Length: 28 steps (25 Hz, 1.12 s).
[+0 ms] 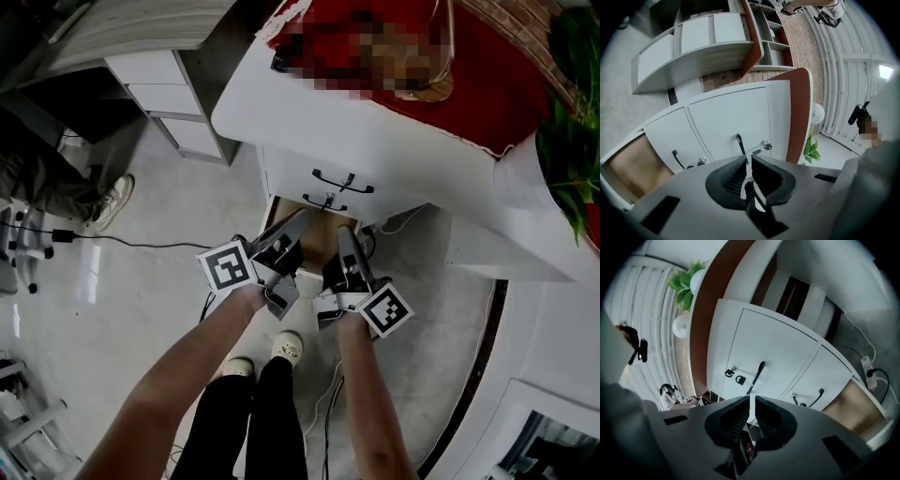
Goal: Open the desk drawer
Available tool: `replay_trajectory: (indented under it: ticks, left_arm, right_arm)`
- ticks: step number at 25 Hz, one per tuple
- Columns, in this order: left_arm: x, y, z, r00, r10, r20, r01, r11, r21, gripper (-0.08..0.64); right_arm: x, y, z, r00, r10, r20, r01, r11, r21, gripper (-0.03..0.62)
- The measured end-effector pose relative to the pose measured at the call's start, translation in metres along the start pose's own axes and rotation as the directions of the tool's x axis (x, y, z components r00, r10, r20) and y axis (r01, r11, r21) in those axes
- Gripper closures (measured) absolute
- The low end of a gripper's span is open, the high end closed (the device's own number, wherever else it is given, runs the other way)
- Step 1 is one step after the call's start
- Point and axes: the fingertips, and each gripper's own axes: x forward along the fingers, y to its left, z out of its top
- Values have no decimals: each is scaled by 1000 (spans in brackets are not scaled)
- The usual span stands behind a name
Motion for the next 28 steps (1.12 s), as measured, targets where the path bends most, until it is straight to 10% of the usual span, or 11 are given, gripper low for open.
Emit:
replay_trajectory:
  ticks: [6,21,28]
  left_arm:
    - [22,14,1,998,62,-25,-64,997,-48,382]
    - [64,26,26,995,69,67,-60,989,-133,387]
    - [65,28,23,996,82,44,-76,990,-122,500]
  right_arm:
    - [17,-14,12,1000,-3,29,-2,989,148,459]
    - [53,-33,46,999,-16,48,3,966,260,460]
    - [54,-32,46,998,-16,66,-4,956,294,541]
